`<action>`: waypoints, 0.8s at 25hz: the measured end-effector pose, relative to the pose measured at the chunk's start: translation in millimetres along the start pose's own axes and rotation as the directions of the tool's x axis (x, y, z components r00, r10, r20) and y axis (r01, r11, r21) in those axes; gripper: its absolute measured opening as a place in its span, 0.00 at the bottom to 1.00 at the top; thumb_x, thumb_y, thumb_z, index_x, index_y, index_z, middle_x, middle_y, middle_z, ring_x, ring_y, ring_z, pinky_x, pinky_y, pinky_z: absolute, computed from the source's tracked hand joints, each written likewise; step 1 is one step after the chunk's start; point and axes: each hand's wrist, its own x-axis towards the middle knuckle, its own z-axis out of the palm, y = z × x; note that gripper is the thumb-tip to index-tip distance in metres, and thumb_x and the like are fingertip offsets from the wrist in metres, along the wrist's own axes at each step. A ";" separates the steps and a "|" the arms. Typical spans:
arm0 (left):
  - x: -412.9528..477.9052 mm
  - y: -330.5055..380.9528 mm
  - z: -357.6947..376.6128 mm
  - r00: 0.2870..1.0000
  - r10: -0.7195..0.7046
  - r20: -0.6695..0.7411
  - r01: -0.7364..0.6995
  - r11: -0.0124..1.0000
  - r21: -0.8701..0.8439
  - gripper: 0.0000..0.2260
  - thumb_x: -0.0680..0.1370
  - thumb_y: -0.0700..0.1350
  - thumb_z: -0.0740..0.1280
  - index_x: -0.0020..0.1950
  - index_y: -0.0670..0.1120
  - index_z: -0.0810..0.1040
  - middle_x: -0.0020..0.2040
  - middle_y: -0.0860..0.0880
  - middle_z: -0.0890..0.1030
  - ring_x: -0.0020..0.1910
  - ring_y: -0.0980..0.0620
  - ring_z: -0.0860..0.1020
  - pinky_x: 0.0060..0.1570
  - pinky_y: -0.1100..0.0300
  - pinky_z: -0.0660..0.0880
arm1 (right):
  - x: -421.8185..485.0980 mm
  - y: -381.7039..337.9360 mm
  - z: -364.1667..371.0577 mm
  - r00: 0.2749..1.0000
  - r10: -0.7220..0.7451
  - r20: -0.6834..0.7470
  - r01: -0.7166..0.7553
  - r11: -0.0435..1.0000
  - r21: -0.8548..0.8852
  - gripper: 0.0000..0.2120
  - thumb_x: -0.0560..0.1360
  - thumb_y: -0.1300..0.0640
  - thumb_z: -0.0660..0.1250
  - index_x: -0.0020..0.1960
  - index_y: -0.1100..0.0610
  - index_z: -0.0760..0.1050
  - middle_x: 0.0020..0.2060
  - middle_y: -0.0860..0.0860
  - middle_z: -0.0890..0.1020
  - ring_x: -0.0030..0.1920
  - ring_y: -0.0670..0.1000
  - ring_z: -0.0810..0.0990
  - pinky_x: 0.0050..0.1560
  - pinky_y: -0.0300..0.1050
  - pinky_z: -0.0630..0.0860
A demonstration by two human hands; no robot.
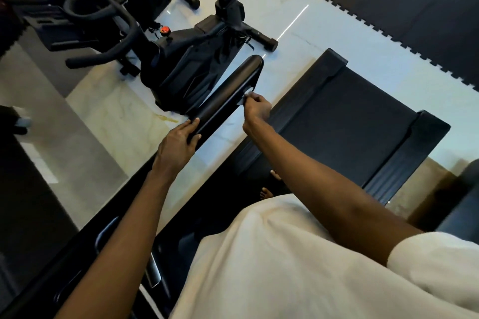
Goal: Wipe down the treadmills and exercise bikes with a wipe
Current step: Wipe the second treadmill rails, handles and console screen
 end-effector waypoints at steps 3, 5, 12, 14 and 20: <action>7.2 6.7 3.7 1.000 0.010 0.021 -0.011 1.000 0.012 0.21 0.82 0.44 0.67 0.75 0.45 0.72 0.71 0.40 0.75 0.70 0.42 0.73 0.66 0.47 0.73 | -5.3 1.1 -2.0 0.999 -0.009 0.040 0.008 1.000 0.025 0.06 0.76 0.64 0.70 0.44 0.55 0.83 0.46 0.54 0.85 0.48 0.53 0.84 0.55 0.44 0.81; 11.9 9.1 5.8 1.000 0.006 0.025 -0.007 1.000 0.025 0.22 0.82 0.44 0.66 0.76 0.46 0.71 0.71 0.40 0.75 0.70 0.41 0.73 0.65 0.46 0.74 | 5.6 -7.6 -0.7 1.000 0.017 -0.015 -0.016 0.998 0.057 0.08 0.75 0.66 0.69 0.43 0.56 0.84 0.45 0.54 0.86 0.46 0.52 0.84 0.51 0.41 0.81; 6.5 7.0 5.8 1.000 0.027 0.008 -0.027 0.999 0.026 0.21 0.83 0.46 0.66 0.76 0.47 0.71 0.71 0.42 0.75 0.68 0.42 0.74 0.63 0.50 0.73 | 21.9 -27.7 -6.1 0.974 0.224 -0.018 -0.219 0.964 0.151 0.08 0.73 0.67 0.70 0.36 0.59 0.79 0.31 0.53 0.81 0.32 0.51 0.77 0.37 0.41 0.74; 6.1 8.3 5.1 0.999 0.040 0.003 -0.041 0.999 0.027 0.21 0.83 0.46 0.66 0.76 0.47 0.70 0.71 0.42 0.75 0.69 0.43 0.73 0.64 0.52 0.72 | 24.3 -38.0 -6.4 0.988 0.153 -0.026 -0.147 0.975 0.169 0.04 0.74 0.66 0.69 0.43 0.62 0.82 0.39 0.55 0.85 0.36 0.52 0.79 0.40 0.44 0.78; 1.3 5.0 3.2 1.000 0.009 0.006 -0.009 1.000 -0.004 0.23 0.82 0.44 0.67 0.77 0.51 0.70 0.72 0.44 0.74 0.71 0.46 0.72 0.65 0.52 0.72 | -4.3 -31.9 -15.3 0.940 -0.339 0.049 0.339 0.941 0.005 0.02 0.77 0.59 0.70 0.49 0.54 0.82 0.47 0.46 0.84 0.47 0.42 0.81 0.51 0.32 0.78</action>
